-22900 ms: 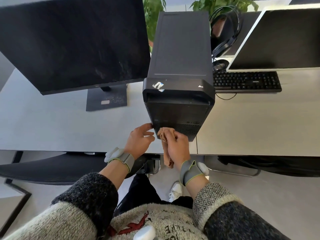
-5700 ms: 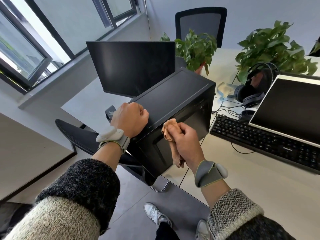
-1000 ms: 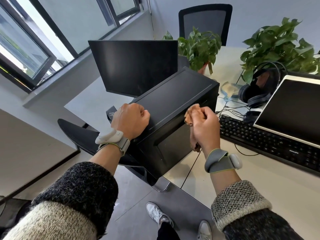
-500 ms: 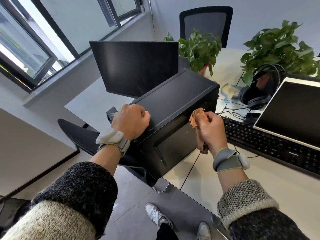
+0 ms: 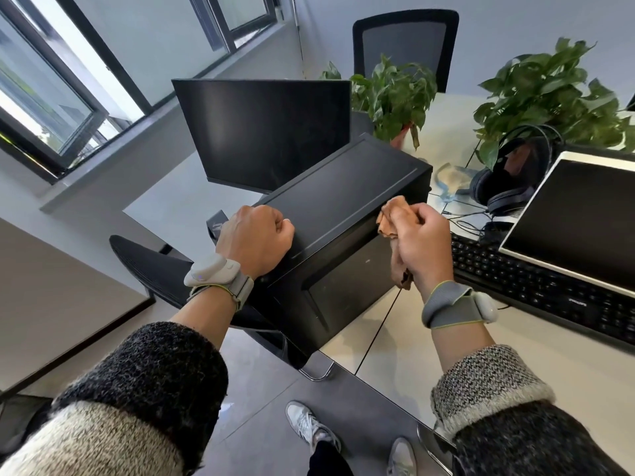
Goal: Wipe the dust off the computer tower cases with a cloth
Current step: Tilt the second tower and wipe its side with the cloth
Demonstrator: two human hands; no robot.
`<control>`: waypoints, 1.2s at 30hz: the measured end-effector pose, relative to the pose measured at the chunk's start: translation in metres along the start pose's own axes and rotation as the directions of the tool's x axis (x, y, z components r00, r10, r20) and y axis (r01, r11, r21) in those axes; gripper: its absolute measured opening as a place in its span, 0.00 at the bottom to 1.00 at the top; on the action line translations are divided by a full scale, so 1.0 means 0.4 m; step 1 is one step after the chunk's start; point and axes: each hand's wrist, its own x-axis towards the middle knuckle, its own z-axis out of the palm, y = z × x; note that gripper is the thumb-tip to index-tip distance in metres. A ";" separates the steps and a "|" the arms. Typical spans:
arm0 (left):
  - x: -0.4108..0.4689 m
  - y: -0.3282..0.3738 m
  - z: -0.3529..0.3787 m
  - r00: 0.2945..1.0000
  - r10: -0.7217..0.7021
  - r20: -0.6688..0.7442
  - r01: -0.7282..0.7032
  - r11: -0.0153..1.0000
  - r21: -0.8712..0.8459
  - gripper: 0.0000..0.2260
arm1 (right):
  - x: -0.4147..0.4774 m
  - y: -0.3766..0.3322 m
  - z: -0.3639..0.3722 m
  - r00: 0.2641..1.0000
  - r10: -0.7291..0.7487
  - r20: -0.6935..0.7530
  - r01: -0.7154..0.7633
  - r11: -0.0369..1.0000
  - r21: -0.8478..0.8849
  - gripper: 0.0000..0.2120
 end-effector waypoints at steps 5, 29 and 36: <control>-0.001 -0.003 -0.001 1.000 0.007 -0.006 -0.007 1.000 -0.005 0.19 | -0.017 0.040 0.012 0.998 0.058 0.040 -0.058 0.998 -0.002 0.12; -0.001 0.001 -0.002 1.000 0.002 -0.010 -0.002 1.000 0.004 0.19 | 0.006 0.052 -0.015 0.996 -0.046 0.073 0.056 0.988 -0.142 0.12; 0.004 -0.005 0.001 1.000 0.012 -0.005 -0.012 1.000 -0.009 0.19 | 0.024 0.004 -0.008 0.991 -0.134 -0.022 0.130 0.981 -0.143 0.12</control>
